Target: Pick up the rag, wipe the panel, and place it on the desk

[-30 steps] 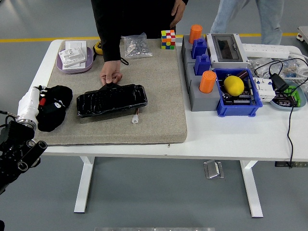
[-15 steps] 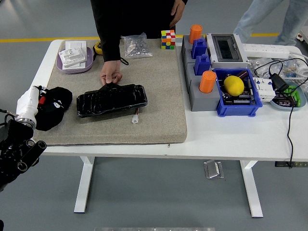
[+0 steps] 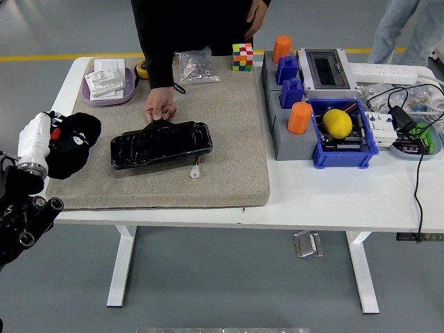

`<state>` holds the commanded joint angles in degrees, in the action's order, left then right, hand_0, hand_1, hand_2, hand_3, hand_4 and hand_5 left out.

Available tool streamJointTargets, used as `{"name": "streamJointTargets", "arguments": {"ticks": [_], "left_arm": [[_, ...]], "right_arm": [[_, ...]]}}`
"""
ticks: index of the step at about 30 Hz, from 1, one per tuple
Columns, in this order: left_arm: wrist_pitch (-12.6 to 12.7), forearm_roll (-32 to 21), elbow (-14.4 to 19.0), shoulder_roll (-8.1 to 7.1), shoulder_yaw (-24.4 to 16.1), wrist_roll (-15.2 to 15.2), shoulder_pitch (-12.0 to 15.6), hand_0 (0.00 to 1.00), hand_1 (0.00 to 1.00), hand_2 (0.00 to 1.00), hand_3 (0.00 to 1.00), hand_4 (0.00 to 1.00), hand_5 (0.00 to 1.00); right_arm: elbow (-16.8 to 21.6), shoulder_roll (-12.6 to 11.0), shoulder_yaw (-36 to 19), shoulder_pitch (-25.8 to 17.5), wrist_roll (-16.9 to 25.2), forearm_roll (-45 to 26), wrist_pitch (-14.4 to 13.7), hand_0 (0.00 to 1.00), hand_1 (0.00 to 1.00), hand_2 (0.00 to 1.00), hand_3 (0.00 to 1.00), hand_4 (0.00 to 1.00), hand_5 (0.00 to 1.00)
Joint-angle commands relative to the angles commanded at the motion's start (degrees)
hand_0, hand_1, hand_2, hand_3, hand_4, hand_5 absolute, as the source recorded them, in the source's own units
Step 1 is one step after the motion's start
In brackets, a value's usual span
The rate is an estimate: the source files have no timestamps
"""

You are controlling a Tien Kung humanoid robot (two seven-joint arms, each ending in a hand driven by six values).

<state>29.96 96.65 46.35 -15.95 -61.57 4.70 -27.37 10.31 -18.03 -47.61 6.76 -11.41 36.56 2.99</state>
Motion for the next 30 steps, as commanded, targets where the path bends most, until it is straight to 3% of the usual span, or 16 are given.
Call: {"name": "streamJointTargets", "arguments": {"ticks": [4,10,16,21,30], "left_arm": [[0.5,0.3,2.4,0.43,0.0,0.2,1.3,0.243,0.176,0.462,0.368,0.286,0.002],[1.6,0.1,4.1,1.85,-0.3,-0.6,2.6,0.243,0.174,0.464,0.378,0.285,0.002],[2.7,-1.3,5.2,2.36,0.0,-2.1,2.9,0.239,0.173,0.466,0.383,0.282,0.002],[3.0,-2.5,5.1,2.5,0.3,-3.4,2.7,0.24,0.172,0.47,0.391,0.273,0.002],[4.2,-7.6,2.0,3.0,3.2,-8.3,1.9,0.245,0.179,0.482,0.416,0.229,0.002]], "right_arm": [[0.0,0.2,-0.4,-0.2,0.0,0.4,0.0,0.717,0.659,0.689,0.588,0.949,0.579],[0.0,0.3,-1.2,-0.4,-0.4,1.3,0.1,0.717,0.659,0.688,0.588,0.949,0.579],[0.0,0.3,-2.2,-0.5,-1.0,2.3,0.1,0.717,0.66,0.689,0.588,0.949,0.58],[0.0,0.3,-2.1,-0.5,-1.0,2.1,0.1,0.716,0.659,0.689,0.588,0.95,0.58],[0.0,0.0,-1.7,-0.1,-1.1,1.8,0.1,0.716,0.659,0.689,0.588,0.95,0.58]]}}
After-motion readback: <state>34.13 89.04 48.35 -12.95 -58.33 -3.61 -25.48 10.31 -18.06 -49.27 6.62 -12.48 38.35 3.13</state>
